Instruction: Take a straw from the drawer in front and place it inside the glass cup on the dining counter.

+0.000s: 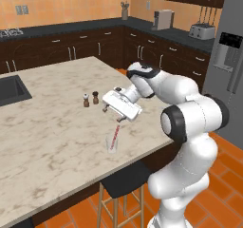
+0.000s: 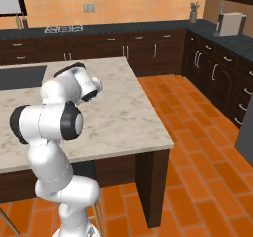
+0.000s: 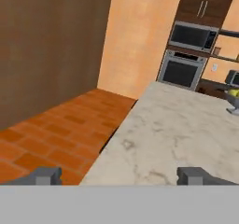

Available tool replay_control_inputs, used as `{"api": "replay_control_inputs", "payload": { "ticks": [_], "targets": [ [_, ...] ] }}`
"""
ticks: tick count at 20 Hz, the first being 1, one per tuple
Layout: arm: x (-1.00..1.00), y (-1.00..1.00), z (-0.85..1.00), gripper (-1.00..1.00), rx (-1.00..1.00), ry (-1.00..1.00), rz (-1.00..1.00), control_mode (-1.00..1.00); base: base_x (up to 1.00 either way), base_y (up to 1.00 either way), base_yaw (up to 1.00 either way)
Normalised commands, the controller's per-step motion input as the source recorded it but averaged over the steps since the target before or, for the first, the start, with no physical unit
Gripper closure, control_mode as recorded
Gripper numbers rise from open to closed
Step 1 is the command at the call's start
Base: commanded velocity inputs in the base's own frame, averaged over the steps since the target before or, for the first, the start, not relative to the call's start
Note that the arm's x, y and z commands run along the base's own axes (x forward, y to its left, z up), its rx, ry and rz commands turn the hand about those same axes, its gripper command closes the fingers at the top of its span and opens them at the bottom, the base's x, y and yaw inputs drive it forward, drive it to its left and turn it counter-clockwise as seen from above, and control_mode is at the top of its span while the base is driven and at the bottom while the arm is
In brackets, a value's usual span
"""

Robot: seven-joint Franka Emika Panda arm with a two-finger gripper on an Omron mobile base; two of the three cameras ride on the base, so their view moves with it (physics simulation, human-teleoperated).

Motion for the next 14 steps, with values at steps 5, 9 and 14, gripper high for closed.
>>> {"api": "replay_control_inputs", "payload": {
  "ticks": [5,9,14],
  "targets": [
    [-0.38,0.0,0.77,-1.0,-0.34,-0.41,0.0,-1.0,0.0,0.0,0.0],
    [-0.42,0.04,0.39,-1.0,-0.48,-0.42,0.0,-1.0,0.0,0.0,0.0],
    [-0.78,0.17,0.04,-1.0,-0.38,-0.28,0.0,-1.0,0.0,0.0,0.0]
  ]
}}
